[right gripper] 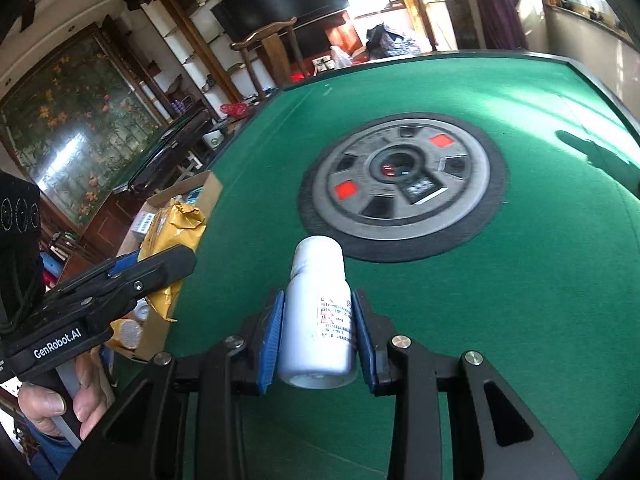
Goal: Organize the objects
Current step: 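Carry the cracker packet and white bottle over the cardboard box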
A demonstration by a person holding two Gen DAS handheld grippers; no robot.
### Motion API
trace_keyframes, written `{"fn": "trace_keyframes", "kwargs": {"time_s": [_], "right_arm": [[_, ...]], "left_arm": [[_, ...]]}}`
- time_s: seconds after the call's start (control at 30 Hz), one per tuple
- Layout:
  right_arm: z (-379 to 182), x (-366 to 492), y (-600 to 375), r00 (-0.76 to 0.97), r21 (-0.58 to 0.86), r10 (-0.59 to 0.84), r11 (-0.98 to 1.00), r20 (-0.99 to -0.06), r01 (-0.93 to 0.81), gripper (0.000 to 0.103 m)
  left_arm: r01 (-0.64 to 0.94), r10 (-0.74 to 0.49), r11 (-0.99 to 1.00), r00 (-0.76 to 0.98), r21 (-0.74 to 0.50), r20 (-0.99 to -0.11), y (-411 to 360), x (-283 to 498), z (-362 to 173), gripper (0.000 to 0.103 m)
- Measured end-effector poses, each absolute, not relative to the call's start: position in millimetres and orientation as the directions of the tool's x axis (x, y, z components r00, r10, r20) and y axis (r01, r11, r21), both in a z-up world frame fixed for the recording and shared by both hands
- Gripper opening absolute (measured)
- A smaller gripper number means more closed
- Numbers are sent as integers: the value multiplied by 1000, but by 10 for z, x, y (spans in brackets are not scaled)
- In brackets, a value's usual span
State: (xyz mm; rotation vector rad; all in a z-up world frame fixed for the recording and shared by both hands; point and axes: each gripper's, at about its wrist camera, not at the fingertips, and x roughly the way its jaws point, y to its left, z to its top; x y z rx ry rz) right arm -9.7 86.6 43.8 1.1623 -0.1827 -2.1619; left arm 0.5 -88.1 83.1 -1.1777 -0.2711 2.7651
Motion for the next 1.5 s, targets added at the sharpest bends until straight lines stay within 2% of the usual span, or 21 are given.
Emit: {"fn": "trace_keyframes", "kwargs": {"time_s": [0.27, 0.67, 1.0, 1.5], "right_arm": [[571, 111, 253, -323, 432, -670, -704, -668, 564, 33], [534, 546, -781, -193, 425, -707, -595, -681, 682, 33], [466, 788, -1396, -127, 403, -701, -537, -701, 741, 33], [402, 797, -1773, -188, 307, -674, -543, -715, 781, 33]], "left_arm": [[38, 136, -969, -746, -245, -652, -1562, 438, 1010, 44], [258, -9, -926, -744, -275, -668, -2751, 973, 796, 44], [310, -22, -908, -707, -282, -707, -3087, 984, 535, 44], [314, -35, -921, -659, -232, -751, -3336, 472, 469, 44]]}}
